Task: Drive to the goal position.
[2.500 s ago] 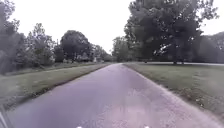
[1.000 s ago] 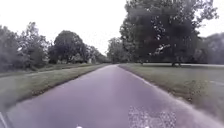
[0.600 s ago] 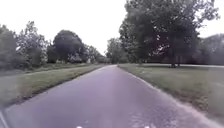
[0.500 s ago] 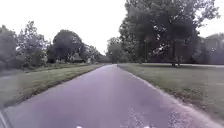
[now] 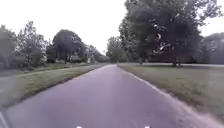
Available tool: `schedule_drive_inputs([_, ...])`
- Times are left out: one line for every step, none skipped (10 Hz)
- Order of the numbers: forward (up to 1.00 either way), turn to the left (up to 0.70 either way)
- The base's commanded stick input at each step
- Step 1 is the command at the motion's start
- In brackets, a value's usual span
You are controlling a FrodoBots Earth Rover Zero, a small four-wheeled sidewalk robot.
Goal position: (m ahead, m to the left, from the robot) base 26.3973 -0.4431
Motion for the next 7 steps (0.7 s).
schedule_drive_inputs([0.7,0.0])
schedule_drive_inputs([0.7,0.0])
schedule_drive_inputs([0.7,0.0])
schedule_drive_inputs([0.7,0.0])
schedule_drive_inputs([0.7,0.0])
schedule_drive_inputs([0.7,0.0])
schedule_drive_inputs([0.7,0.0])
